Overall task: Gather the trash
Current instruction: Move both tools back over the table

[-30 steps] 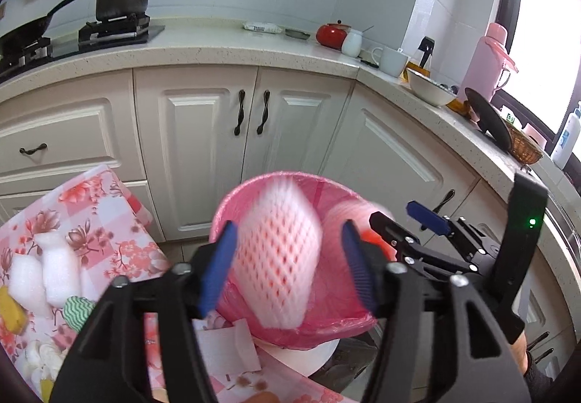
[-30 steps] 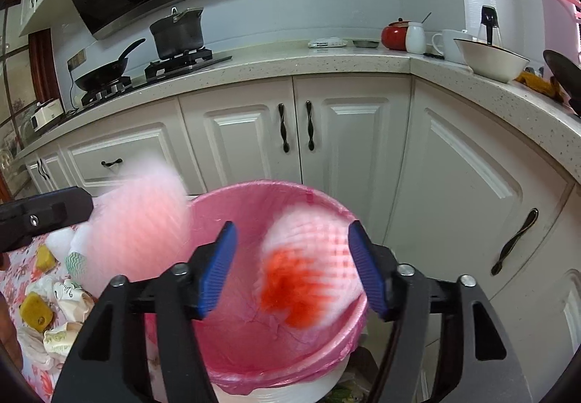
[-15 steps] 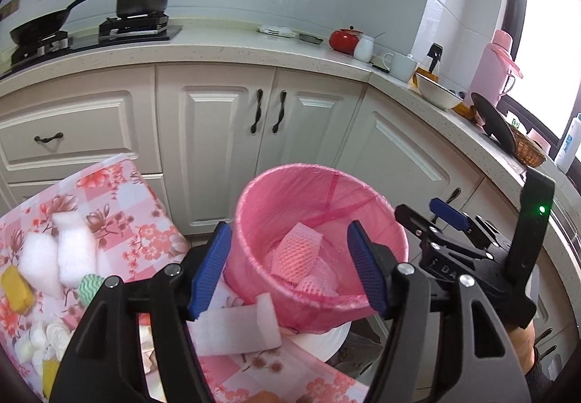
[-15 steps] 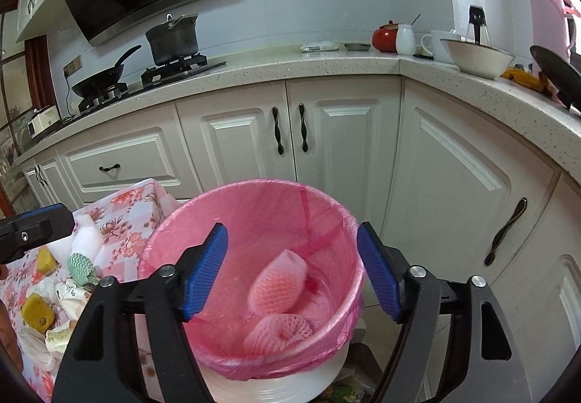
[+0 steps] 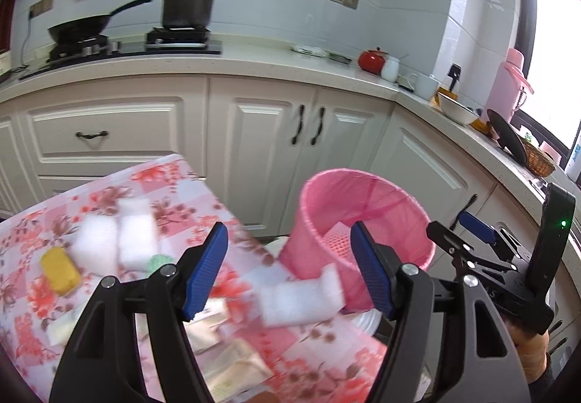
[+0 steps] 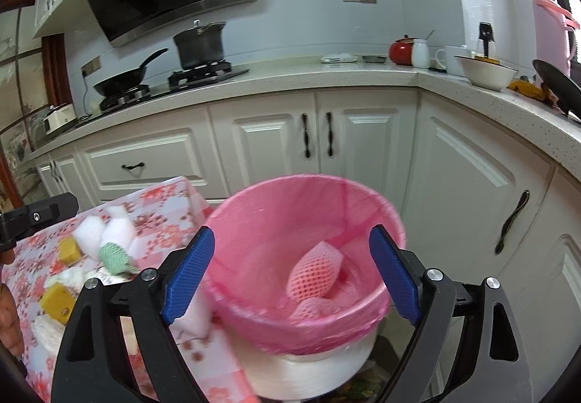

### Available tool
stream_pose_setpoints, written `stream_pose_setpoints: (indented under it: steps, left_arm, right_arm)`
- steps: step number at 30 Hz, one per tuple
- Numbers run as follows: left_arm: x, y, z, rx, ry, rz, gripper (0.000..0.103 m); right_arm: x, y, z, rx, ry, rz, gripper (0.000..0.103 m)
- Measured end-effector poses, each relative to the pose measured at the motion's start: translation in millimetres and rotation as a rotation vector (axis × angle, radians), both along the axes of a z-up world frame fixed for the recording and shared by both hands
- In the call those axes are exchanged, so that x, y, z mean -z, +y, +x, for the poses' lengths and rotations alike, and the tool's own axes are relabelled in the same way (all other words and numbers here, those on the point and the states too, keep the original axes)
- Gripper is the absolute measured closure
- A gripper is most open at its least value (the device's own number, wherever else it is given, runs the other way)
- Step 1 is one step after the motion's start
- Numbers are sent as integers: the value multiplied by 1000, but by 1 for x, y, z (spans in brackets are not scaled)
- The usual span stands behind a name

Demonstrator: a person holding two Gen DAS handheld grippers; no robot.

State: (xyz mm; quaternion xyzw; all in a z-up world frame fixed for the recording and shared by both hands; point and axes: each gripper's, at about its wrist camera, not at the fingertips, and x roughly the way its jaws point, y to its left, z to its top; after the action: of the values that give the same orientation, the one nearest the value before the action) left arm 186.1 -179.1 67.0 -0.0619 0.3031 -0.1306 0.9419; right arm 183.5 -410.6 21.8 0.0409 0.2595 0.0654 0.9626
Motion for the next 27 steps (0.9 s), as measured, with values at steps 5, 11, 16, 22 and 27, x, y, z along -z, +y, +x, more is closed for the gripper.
stream_pose_setpoints:
  steps: [5, 11, 16, 22, 27]
  left_arm:
    - [-1, 37, -25, -61, -18, 18, 35]
    - [5, 82, -54, -140, -15, 14, 33]
    - [12, 108, -74, -183, -9, 16, 32]
    - [25, 136, -90, -233, 11, 12, 32]
    - [37, 156, -96, -258, 36, 1, 32]
  right_arm:
    - [6, 26, -8, -56, 22, -1, 19]
    - [9, 53, -17, -109, 36, -13, 19]
    - [13, 75, -27, -157, 49, -21, 19]
    - [21, 108, -40, -240, 76, -27, 18]
    - [32, 137, -47, -306, 114, -29, 18]
